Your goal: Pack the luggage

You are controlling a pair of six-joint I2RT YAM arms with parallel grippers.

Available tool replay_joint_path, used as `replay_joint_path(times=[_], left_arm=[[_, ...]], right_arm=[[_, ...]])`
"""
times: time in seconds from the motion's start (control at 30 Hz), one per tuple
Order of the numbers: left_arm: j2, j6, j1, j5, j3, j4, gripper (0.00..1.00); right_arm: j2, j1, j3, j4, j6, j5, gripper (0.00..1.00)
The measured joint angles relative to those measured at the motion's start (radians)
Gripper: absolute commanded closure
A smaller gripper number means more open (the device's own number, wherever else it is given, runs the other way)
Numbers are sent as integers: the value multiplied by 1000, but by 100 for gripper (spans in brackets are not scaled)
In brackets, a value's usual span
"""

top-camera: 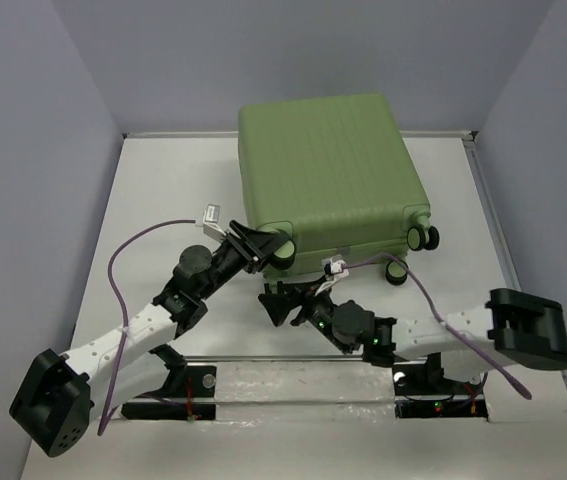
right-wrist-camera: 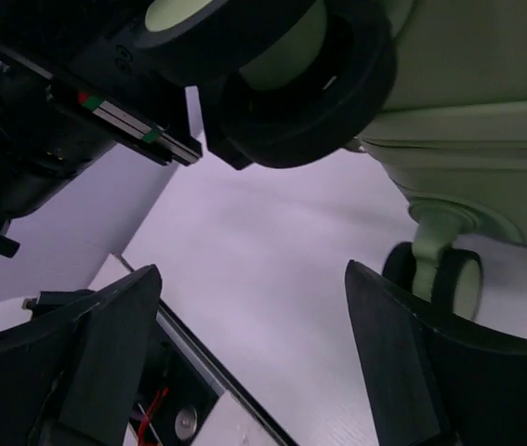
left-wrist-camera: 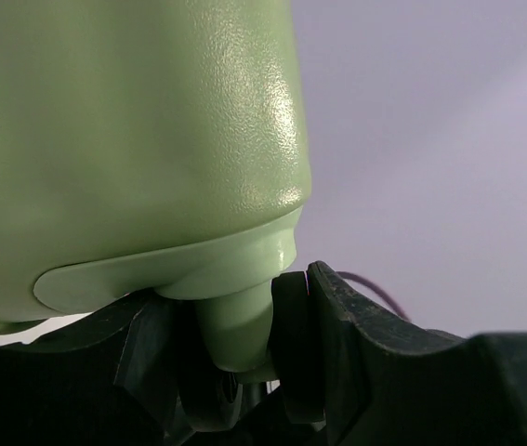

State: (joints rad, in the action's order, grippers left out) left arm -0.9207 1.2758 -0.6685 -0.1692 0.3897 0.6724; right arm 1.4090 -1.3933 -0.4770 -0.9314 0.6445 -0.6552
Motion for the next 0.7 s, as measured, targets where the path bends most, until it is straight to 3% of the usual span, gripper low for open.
replay_joint_path(times=[0.1, 0.23, 0.4, 0.6, 0.7], left_arm=[[10, -10, 7, -7, -6, -2, 86], [16, -24, 10, -14, -9, -5, 74], [16, -31, 11, -27, -9, -5, 64], [16, -32, 16, -36, -10, -3, 63], [16, -32, 16, -36, -11, -2, 63]], right_arm=[[-166, 5, -22, 266, 7, -8, 8], [-296, 5, -106, 580, -16, -34, 7], [-283, 8, -226, 721, -104, -79, 5], [-211, 85, -349, 747, -222, -72, 5], [-185, 131, -375, 736, -267, -59, 11]])
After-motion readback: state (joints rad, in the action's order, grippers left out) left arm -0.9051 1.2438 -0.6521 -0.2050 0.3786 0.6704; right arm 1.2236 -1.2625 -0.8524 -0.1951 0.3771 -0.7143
